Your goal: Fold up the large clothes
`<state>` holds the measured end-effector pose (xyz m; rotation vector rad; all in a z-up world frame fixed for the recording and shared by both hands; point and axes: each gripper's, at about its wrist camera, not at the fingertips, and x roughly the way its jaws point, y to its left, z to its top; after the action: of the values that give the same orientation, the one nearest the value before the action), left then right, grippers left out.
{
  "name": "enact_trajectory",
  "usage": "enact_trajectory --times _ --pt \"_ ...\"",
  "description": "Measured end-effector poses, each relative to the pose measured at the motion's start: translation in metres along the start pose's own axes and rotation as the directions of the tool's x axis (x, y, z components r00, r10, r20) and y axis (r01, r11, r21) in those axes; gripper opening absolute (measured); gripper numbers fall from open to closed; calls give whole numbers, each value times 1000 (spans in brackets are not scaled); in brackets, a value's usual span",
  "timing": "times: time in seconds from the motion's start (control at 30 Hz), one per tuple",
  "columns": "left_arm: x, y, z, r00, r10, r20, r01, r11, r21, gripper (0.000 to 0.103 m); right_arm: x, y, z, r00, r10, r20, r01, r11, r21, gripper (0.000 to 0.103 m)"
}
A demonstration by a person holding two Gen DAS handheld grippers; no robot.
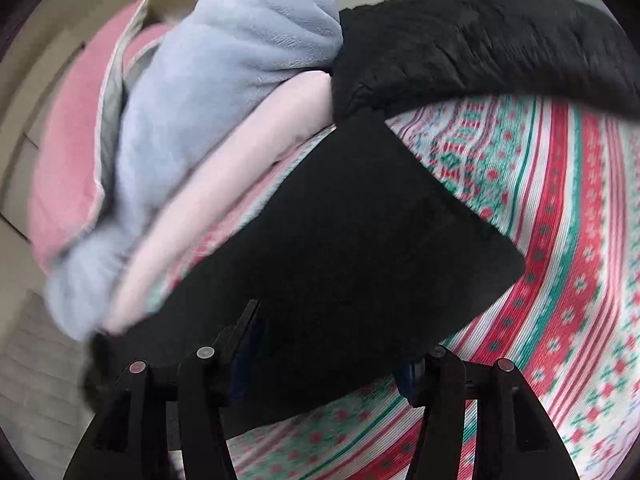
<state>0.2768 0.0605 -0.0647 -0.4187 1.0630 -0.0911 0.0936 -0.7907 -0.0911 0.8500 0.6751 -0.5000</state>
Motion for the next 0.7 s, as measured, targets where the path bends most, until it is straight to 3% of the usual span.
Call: enact_trajectory --times 0.03,0.07,0.1,0.27,0.4,0.53,0.6,0.7 --pt "0 0 0 1000 -1 0 1 1000 1 82 0 0 0 1000 -13 10 13 1000 5 45" --pt "0 -1 0 1000 -1 2 1 1000 1 82 -1 2 2 999 -34 28 34 999 6 17" --pt "0 -1 0 1000 3 4 -3 1000 3 82 -4 5 4 998 -40 37 40 999 10 12" --pt "2 0 1 1000 -3 0 3 1000 -8 82 -57 58 22 974 1 225 20 995 -94 10" --pt "0 0 1 1000 -13 -1 13 1000 -3 82 -74 70 25 962 -34 271 58 995 -80 9" --pt "-5 8 1 1000 -25 2 25 1000 -19 82 -41 47 19 972 -163 171 169 985 -19 9" --pt "-8 12 1 1000 -26 3 26 999 -19 82 -20 41 11 967 -239 93 243 970 -30 9" --pt "-18 21 3 999 -40 24 41 998 -40 82 -15 35 11 969 -248 23 248 969 4 13"
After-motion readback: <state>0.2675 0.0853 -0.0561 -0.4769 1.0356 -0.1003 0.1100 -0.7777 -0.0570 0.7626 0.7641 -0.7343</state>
